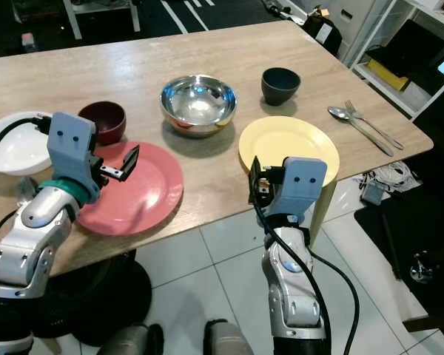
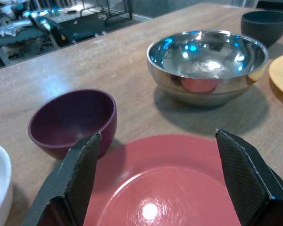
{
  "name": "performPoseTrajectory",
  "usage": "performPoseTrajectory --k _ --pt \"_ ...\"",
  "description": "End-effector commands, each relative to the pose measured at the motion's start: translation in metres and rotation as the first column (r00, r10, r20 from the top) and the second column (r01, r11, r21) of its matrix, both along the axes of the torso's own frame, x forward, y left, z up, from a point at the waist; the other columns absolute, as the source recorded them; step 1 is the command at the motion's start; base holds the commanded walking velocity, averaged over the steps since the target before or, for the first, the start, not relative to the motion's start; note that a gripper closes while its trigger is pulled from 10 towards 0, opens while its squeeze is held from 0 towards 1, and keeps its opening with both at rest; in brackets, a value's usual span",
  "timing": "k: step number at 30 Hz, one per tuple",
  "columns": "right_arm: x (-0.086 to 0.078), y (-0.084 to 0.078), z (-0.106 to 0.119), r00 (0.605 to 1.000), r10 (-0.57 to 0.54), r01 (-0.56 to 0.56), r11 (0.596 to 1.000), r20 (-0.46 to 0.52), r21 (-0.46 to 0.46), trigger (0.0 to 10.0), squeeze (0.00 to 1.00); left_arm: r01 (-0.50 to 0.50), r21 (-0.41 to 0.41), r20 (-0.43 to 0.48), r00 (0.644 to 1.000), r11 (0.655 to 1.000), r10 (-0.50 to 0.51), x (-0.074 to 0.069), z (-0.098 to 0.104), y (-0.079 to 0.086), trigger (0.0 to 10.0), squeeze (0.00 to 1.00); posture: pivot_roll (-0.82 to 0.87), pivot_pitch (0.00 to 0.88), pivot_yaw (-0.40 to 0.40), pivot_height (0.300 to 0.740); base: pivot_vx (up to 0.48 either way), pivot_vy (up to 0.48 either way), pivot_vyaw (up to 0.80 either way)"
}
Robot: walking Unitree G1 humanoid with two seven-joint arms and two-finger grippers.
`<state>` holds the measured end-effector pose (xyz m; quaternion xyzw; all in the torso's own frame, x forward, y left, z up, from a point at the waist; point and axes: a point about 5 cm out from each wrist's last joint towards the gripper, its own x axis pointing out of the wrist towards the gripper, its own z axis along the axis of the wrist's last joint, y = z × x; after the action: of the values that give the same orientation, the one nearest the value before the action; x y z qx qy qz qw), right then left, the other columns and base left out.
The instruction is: Setting the table
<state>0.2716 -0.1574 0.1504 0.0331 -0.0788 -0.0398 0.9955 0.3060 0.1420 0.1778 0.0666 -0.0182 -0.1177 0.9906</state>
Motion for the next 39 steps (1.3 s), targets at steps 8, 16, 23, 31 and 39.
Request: performPoseTrajectory --k 8,16,23,31,39 --pt "0.002 -0.003 -0.004 1.000 -0.021 0.021 1.000 -0.012 -0.006 10.0 0.00 -0.060 0.007 0.013 0.998 0.998 0.060 0.008 -0.005 -0.002 10.0 0.00 -0.02 0.000 0.043 0.740 0.000 0.000 0.00" --pt "0.001 -0.006 -0.003 0.999 -0.044 0.044 0.999 -0.006 0.002 10.0 0.00 -0.045 0.016 0.020 0.999 0.999 0.044 0.011 -0.007 -0.007 10.0 0.00 -0.05 0.000 0.056 0.740 -0.035 0.000 0.00" --pt "0.001 -0.007 -0.002 0.999 -0.051 0.051 0.999 -0.002 0.006 10.0 0.00 -0.041 0.013 0.026 0.999 0.999 0.040 0.013 -0.008 -0.008 10.0 0.00 -0.05 0.000 0.056 0.740 -0.320 0.000 0.00" --pt "0.003 -0.008 -0.001 0.999 -0.053 0.053 0.998 0.001 0.020 10.0 0.00 -0.046 0.015 0.031 0.998 0.999 0.045 0.014 -0.009 -0.008 10.0 0.00 -0.04 0.000 0.051 0.740 -0.360 0.000 0.00" --pt "0.003 -0.005 0.000 0.999 -0.033 0.033 0.998 0.006 0.046 10.0 0.00 -0.054 0.013 0.033 0.998 0.998 0.053 0.014 -0.009 -0.007 10.0 0.00 -0.04 0.000 0.048 0.740 -0.358 0.000 0.00"
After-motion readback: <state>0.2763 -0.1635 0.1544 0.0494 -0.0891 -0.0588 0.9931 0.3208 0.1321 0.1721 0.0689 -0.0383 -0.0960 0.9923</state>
